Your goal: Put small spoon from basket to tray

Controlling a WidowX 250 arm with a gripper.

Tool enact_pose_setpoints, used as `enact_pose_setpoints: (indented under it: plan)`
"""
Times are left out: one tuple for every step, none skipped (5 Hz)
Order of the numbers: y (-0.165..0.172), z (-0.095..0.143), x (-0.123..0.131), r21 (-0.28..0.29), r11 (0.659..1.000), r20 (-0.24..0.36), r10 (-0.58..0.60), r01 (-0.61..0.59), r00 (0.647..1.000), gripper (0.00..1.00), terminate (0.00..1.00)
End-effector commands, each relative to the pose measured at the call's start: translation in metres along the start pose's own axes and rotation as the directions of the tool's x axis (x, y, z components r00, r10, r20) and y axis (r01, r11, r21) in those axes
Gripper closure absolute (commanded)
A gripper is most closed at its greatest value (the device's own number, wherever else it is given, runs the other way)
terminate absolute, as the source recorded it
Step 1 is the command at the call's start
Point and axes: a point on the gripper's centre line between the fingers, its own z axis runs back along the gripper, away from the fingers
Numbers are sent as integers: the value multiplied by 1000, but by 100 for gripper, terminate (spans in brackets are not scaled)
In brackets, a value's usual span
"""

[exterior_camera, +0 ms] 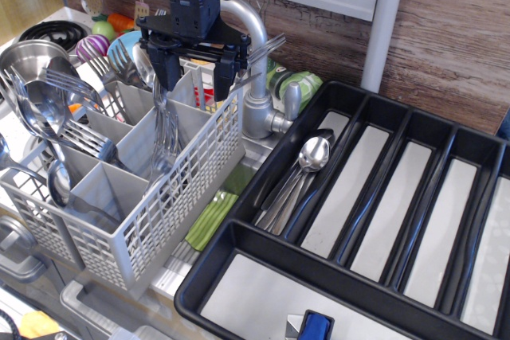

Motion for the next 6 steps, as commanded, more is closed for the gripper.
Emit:
enact_pose_setpoints:
  plan:
    - [0,0,0,0,1000,0,0,0,1000,0,0]
    - [24,-5,6,84,990,75,-120,114,990,0,0]
    - [35,-3,18,113,979,81,-182,172,980,0,0]
    - [43,-2,24,131,973,87,-204,191,975,0,0]
    - [49,-4,27,128,973,90,-205,193,975,0,0]
    - [55,-11,31,111,973,102,-214,203,972,0,0]
